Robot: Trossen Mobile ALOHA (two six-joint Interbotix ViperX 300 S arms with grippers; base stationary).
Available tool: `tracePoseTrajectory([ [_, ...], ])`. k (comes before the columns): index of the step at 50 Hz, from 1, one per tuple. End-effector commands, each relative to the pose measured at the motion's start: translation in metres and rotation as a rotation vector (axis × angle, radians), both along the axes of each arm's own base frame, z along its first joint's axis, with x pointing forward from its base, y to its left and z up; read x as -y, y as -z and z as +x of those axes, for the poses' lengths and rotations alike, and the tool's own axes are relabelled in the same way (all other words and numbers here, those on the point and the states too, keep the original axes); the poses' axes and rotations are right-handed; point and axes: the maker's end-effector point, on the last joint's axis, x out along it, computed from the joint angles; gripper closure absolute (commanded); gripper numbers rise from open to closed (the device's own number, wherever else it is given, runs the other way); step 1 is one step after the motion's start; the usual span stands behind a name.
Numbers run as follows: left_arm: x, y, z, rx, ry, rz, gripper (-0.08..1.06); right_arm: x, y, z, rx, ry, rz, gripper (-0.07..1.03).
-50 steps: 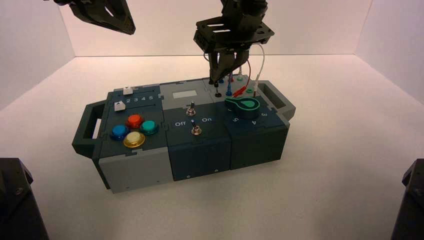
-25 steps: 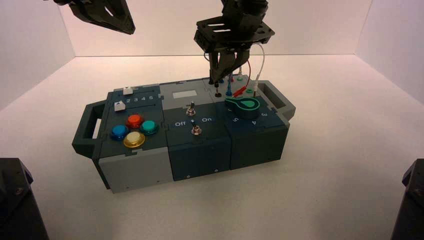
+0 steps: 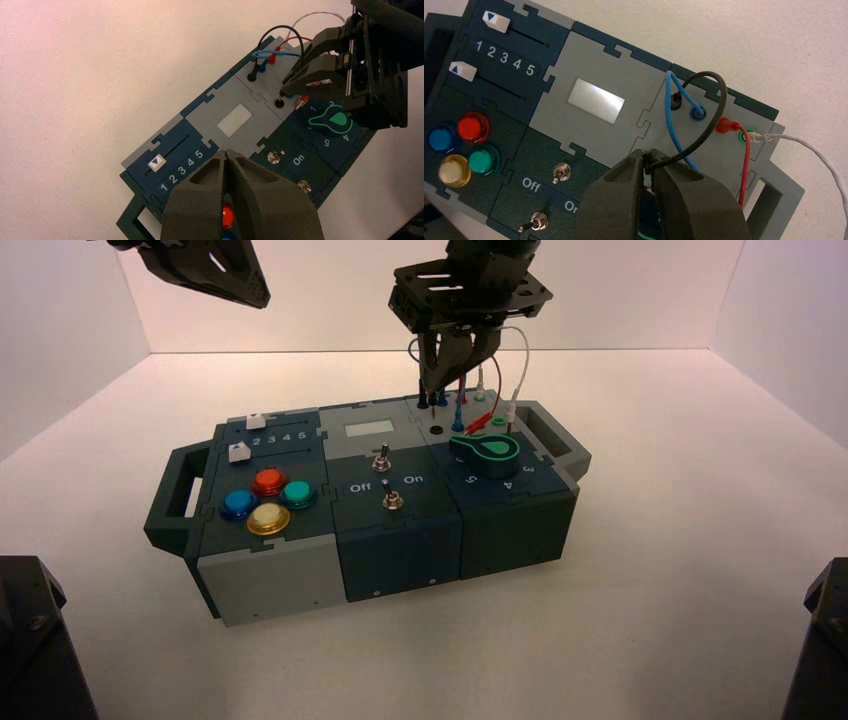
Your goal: Insert the black wire.
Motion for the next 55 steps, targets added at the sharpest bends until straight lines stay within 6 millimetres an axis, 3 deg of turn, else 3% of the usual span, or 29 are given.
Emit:
tracePoseTrajectory([
  [1, 0.002, -0.01, 0.006, 0.029, -0.001, -0.014, 1.01, -0.004, -0.01, 0.002, 0.021, 0.002, 0.024, 0.98],
  [55, 0.002, -0.01, 0.006, 0.029, -0.003, -0.014, 1.01, -0.002, 0.007, 0.0, -0.006, 0.006, 0.0, 0.98],
])
